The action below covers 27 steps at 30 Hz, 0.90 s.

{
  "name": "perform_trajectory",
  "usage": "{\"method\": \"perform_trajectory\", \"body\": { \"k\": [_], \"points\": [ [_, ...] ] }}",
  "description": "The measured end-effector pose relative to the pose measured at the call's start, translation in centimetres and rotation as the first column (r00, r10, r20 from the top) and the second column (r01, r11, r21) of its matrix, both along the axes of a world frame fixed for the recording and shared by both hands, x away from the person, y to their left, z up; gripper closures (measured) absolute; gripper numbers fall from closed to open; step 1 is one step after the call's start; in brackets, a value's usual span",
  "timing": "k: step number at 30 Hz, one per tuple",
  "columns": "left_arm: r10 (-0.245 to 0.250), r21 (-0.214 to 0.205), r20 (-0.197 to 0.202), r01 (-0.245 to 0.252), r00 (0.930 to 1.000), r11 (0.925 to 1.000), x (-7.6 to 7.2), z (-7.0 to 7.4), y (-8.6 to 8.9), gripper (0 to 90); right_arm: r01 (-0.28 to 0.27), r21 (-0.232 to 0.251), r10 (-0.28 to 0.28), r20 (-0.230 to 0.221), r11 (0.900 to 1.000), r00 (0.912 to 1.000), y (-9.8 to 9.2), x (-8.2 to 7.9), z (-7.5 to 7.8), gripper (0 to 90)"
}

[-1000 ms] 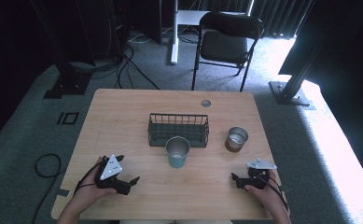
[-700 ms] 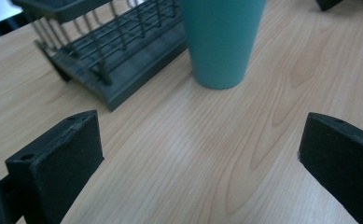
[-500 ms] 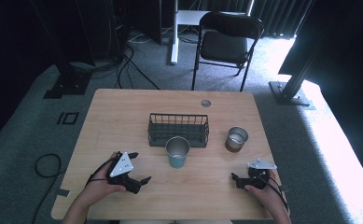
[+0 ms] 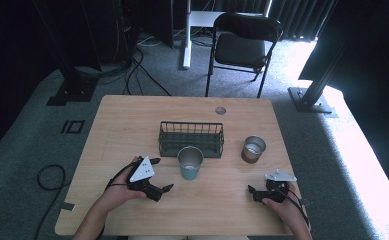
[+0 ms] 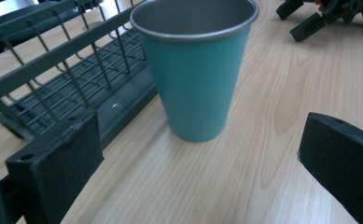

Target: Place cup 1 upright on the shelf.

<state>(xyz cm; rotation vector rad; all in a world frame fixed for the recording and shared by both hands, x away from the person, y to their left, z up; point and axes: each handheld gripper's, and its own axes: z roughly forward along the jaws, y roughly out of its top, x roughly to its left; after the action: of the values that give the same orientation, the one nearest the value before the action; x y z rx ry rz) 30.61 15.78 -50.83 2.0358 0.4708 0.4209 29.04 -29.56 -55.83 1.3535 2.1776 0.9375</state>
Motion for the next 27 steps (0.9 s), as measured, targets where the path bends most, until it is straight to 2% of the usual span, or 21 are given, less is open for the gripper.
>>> {"method": "perform_trajectory", "body": {
  "k": [17, 27],
  "points": [
    [-0.017, -0.034, -0.017, 0.017, 0.9997, 0.9993, 2.0, -0.2, -2.7, 0.3, 0.000, 0.000, 0.000, 0.000, 1.0000, 1.0000, 0.0, 0.0, 0.0, 10.8],
    [0.007, -0.059, -0.026, -0.008, 0.9996, 0.9982, 3.0, -0.4, -4.6, 0.3, 0.000, 0.000, 0.000, 0.000, 1.0000, 1.0000, 0.0, 0.0, 0.0, 10.8]
  ]
}}
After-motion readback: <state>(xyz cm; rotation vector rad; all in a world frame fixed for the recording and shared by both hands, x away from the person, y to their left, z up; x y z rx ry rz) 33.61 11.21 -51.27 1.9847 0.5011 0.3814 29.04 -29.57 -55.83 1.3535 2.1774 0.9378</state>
